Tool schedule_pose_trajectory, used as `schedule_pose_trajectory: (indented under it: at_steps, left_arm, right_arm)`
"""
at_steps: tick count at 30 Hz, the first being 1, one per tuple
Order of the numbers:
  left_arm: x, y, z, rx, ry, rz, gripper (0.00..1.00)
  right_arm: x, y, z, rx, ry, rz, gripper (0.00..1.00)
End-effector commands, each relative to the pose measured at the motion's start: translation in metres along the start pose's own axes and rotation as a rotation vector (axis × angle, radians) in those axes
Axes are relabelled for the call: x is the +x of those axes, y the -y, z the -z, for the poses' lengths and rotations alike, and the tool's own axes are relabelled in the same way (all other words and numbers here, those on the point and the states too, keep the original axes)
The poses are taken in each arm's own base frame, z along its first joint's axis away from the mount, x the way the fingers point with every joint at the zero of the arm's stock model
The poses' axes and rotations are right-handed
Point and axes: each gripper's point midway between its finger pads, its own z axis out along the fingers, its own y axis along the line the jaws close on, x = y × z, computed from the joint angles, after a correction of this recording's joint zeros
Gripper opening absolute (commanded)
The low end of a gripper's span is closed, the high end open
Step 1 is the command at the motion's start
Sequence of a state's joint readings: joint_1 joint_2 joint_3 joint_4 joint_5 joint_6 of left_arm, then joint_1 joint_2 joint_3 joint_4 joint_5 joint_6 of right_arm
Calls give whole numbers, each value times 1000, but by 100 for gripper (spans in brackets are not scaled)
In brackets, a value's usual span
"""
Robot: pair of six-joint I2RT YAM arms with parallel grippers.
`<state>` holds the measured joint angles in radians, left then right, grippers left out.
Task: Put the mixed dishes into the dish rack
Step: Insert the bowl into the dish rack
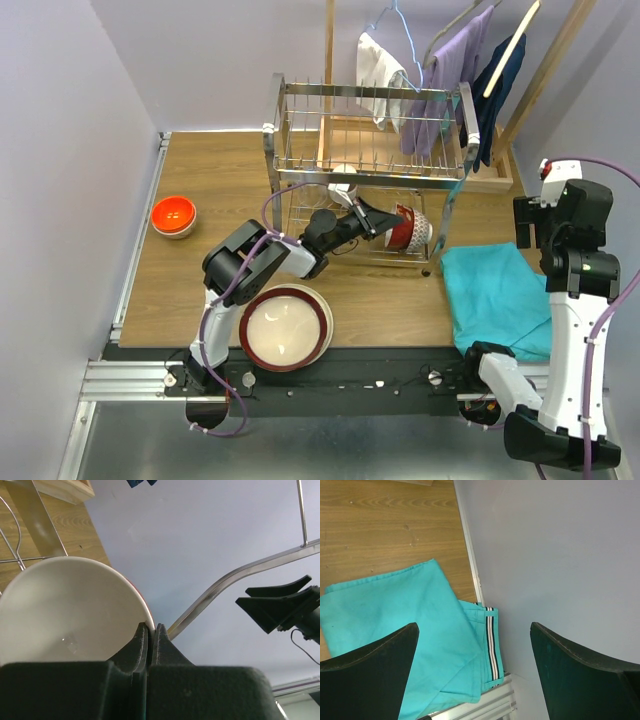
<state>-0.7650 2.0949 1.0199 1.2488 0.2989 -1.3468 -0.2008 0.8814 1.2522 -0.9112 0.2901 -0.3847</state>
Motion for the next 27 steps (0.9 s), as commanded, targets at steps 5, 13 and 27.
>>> schedule_pose_trajectory:
  at_steps: [5, 13, 27]
  left_arm:
    - [-11, 39, -1, 84, 27, 130, 0]
    - [-19, 69, 6, 106, 29, 59, 0]
    - [-28, 5, 14, -72, 34, -23, 0]
  right_arm:
    - [8, -6, 0, -18, -4, -26, 100]
    - [10, -8, -2, -22, -2, -41, 100]
    - [17, -10, -5, -26, -19, -57, 100]
